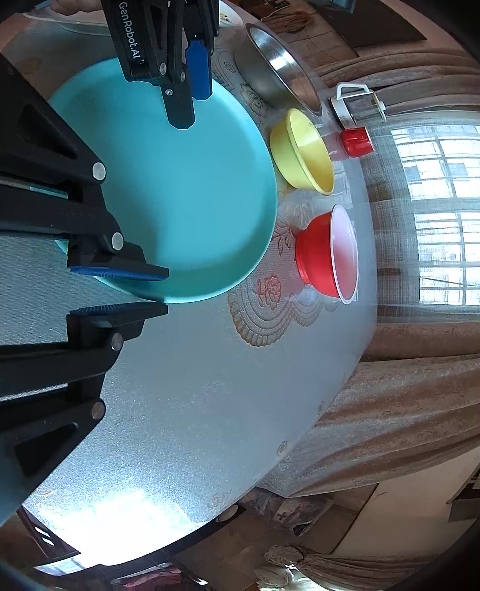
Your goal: Organize plates and bowls
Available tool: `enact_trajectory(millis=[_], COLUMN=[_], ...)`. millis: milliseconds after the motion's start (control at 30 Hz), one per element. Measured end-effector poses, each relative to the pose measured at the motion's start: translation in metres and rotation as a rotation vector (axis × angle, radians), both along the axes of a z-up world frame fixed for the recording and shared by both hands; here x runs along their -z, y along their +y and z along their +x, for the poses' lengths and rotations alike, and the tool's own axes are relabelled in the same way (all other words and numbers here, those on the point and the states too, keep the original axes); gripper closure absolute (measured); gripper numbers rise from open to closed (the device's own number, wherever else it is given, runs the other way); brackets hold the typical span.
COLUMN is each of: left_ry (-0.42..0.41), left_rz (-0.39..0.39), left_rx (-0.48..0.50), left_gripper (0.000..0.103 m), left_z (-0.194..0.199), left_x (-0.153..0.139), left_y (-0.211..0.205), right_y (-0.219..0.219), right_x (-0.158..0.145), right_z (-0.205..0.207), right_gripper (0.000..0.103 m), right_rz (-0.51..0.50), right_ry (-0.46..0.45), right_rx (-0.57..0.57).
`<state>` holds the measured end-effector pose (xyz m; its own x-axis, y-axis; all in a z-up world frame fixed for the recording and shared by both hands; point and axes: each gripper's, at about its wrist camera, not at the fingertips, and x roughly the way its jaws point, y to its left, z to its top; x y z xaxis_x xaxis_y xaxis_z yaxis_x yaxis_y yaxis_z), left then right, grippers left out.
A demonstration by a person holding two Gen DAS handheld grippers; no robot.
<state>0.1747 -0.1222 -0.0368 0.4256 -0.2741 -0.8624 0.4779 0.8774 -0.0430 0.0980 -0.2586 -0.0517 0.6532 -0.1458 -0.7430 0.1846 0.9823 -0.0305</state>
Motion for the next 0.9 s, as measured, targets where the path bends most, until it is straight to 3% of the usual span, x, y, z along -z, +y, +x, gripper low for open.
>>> enact_trajectory(millis=[167, 267, 400, 600, 900], left_ry=[0.013, -0.001, -0.006, -0.026, -0.035], left_rz=[-0.024, -0.024, -0.071, 0.005, 0.023], left_rx=[-0.046, -0.071, -0.094, -0.148, -0.126], left_gripper=[0.063, 0.064, 0.064, 0.064, 0.064], left_z=[0.001, -0.001, -0.003, -0.007, -0.014], left_x=[-0.004, -0.008, -0.016, -0.013, -0.006], left_y=[0.008, 0.011, 0.020, 0.029, 0.019], right_y=[-0.013, -0.018, -0.013, -0.023, -0.025], right_x=[0.000, 0.000, 0.001, 0.001, 0.001], right_z=[0.000, -0.001, -0.002, -0.005, -0.007], right_gripper=[0.092, 0.092, 0.091, 0.090, 0.077], right_rz=[-0.003, 0.041, 0.013, 0.078, 0.116], right_ry=[-0.004, -0.002, -0.010, -0.021, -0.025], right_rx=[0.053, 0.053, 0.040, 0.043, 0.056])
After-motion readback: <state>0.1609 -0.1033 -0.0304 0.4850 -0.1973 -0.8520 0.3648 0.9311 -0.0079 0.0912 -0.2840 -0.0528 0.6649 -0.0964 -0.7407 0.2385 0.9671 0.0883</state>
